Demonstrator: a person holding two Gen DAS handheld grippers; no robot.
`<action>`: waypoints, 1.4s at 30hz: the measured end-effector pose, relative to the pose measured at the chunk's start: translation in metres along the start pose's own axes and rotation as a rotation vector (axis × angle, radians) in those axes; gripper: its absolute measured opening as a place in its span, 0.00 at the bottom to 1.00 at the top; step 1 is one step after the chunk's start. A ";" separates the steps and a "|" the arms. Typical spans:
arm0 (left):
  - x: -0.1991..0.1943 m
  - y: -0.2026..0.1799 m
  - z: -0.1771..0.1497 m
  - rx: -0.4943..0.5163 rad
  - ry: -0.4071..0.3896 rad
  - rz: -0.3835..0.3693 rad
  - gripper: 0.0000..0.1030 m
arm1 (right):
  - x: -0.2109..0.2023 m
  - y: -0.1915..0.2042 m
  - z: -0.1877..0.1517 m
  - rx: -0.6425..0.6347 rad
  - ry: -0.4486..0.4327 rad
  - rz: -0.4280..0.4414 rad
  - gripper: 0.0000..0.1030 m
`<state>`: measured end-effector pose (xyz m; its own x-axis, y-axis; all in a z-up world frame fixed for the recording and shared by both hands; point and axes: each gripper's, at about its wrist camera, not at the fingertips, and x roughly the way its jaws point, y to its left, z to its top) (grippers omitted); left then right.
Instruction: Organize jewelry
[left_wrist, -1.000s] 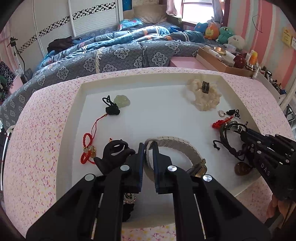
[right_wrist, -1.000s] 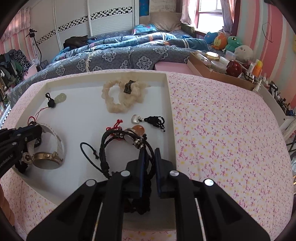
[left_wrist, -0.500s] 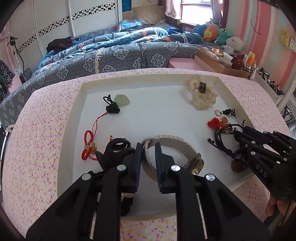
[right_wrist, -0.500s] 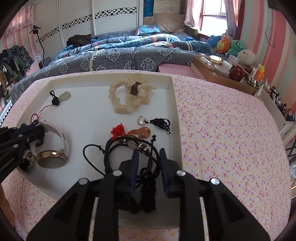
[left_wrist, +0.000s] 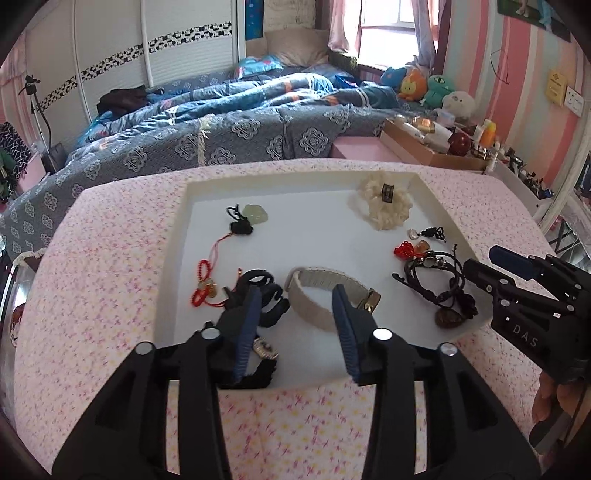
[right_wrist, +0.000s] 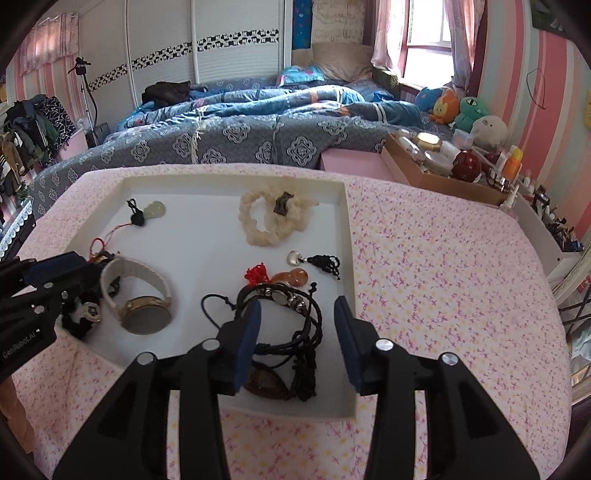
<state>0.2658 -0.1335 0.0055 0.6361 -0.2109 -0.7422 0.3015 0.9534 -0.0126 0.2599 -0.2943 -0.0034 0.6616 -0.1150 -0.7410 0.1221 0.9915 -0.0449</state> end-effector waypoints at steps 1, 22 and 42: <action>-0.006 0.002 -0.002 0.000 -0.009 0.010 0.49 | -0.004 0.000 -0.001 0.000 -0.003 0.002 0.41; -0.120 0.029 -0.074 -0.043 -0.103 0.103 0.97 | -0.110 0.013 -0.055 0.057 -0.058 0.043 0.82; -0.181 0.029 -0.133 -0.075 -0.144 0.163 0.97 | -0.188 0.024 -0.110 0.074 -0.129 -0.026 0.92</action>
<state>0.0652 -0.0388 0.0508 0.7687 -0.0762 -0.6351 0.1359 0.9897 0.0458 0.0573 -0.2420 0.0609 0.7462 -0.1524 -0.6480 0.1918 0.9814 -0.0100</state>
